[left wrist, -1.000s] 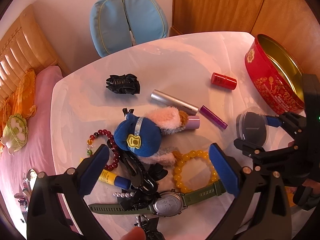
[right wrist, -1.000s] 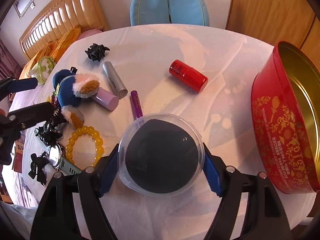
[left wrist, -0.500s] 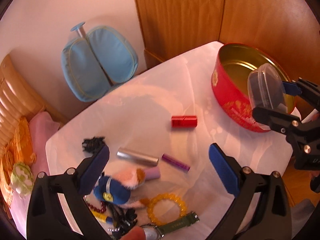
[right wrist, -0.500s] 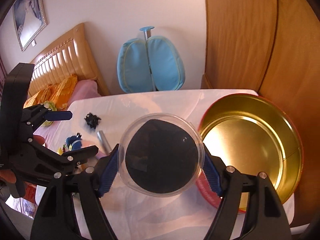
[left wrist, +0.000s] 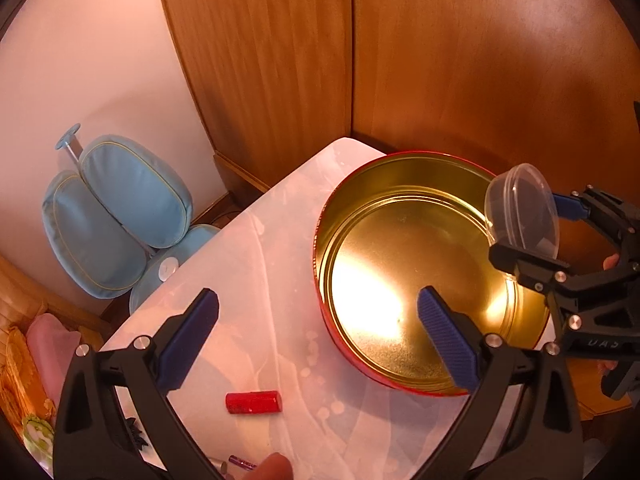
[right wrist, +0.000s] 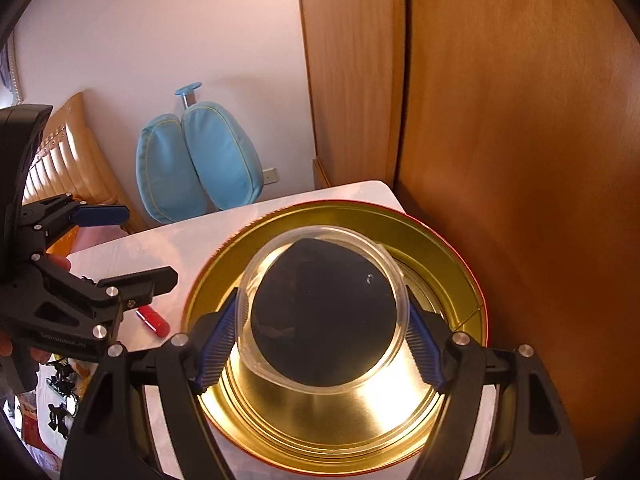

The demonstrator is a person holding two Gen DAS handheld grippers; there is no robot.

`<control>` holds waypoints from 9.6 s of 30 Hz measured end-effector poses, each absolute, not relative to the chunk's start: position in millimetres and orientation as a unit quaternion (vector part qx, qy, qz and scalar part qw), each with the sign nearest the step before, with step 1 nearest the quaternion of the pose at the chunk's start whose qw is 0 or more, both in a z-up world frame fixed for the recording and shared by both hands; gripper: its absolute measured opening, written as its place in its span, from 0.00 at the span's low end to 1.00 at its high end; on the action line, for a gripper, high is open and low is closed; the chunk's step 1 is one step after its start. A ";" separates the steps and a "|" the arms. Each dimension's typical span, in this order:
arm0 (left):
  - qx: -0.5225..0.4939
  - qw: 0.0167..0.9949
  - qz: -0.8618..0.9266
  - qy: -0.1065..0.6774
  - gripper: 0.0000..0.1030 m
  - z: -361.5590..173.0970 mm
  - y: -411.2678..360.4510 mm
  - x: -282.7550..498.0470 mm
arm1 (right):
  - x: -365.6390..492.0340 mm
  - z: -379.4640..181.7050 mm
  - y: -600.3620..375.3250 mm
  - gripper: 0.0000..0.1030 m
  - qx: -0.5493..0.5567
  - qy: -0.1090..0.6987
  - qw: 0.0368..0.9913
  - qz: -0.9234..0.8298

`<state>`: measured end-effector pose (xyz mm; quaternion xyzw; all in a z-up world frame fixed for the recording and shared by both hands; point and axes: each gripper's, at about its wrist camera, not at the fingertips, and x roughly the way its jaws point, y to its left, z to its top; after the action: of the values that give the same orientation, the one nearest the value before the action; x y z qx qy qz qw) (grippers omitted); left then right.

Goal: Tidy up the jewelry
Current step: 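Carry the clear case with the right gripper into the red tin, then open the right gripper to release the case and withdraw, then grasp the black hair claw clip with the left gripper, then carry the black claw clip with the left gripper into the red tin, then open the left gripper to drop the clip and withdraw, then grasp the blue plush toy with the right gripper, then carry the blue plush toy into the red tin and release it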

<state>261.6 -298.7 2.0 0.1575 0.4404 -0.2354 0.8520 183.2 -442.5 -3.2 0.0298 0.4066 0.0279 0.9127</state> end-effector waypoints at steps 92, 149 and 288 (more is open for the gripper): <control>0.052 0.821 -0.087 0.562 0.44 -129.3 -1.5 272.5 | 182.2 -88.7 -190.8 0.92 -0.026 0.536 0.829 0.159; 0.243 0.779 -0.300 0.494 0.42 -88.3 -371.4 268.7 | 170.0 -58.0 -477.4 0.92 0.034 0.479 0.877 0.020; 0.161 0.825 -0.256 0.478 0.83 -36.1 -265.6 265.8 | 256.3 -62.7 -439.4 0.92 0.042 0.545 0.837 0.023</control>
<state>265.8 -265.6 -36.1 0.1605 0.4779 -0.2562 0.8247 256.3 -439.4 -62.7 0.0422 0.5445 0.0233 0.8374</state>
